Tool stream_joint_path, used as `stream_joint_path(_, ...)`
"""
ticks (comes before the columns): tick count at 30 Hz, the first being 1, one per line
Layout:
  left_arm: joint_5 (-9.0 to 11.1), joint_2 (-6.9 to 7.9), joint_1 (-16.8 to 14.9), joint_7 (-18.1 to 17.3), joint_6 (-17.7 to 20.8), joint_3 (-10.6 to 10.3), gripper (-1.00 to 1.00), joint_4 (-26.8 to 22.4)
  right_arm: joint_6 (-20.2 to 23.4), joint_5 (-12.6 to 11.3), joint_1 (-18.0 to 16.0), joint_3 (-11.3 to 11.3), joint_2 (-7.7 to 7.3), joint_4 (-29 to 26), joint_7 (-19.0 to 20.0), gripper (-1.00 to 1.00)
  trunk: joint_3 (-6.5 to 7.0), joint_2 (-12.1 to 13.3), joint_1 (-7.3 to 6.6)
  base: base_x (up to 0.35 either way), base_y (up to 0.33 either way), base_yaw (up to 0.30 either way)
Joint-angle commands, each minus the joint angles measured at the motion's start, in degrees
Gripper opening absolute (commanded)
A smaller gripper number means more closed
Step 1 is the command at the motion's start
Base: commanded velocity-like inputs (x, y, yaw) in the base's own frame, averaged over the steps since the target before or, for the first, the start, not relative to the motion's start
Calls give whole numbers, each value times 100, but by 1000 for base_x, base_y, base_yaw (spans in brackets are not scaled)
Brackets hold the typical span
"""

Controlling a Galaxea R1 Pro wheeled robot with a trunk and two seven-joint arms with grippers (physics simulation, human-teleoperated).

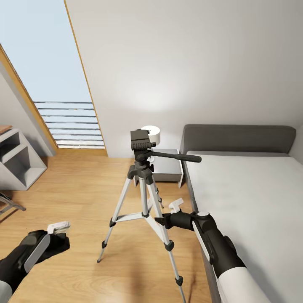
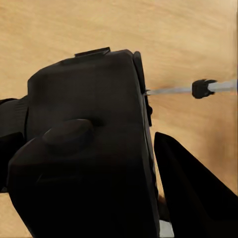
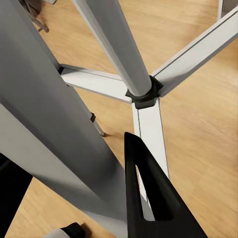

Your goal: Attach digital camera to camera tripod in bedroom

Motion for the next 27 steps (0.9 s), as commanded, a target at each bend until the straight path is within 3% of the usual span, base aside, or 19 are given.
stream_joint_path(1,58,9,-122,106,68,-26,-100,-6,-15,109,-4,-8,3,-7,36,-100,-12,-11,3,0,0,0)
stream_joint_path(6,45,14,-1021,481,510,-24,-100,-25,-15,109,-4,-6,3,-7,34,-100,-12,-11,3,0,0,0)
stream_joint_path(11,39,20,-1754,546,886,-23,-100,-32,-15,109,-4,-6,3,-7,33,-100,-12,-11,3,0,0,0)
stream_joint_path(19,75,16,-2768,534,1137,-23,-100,-83,-15,109,-4,-6,3,-7,33,-100,-12,-11,3,0,0,0)
stream_joint_path(25,131,-32,-3495,470,1620,-16,-100,-516,-15,109,-4,-11,3,-7,33,-100,-12,-11,3,0,0,0)
stream_joint_path(27,146,-46,-3868,463,1773,-15,-100,-767,-15,109,-4,-13,3,-7,33,-100,-12,-11,3,0,0,0)
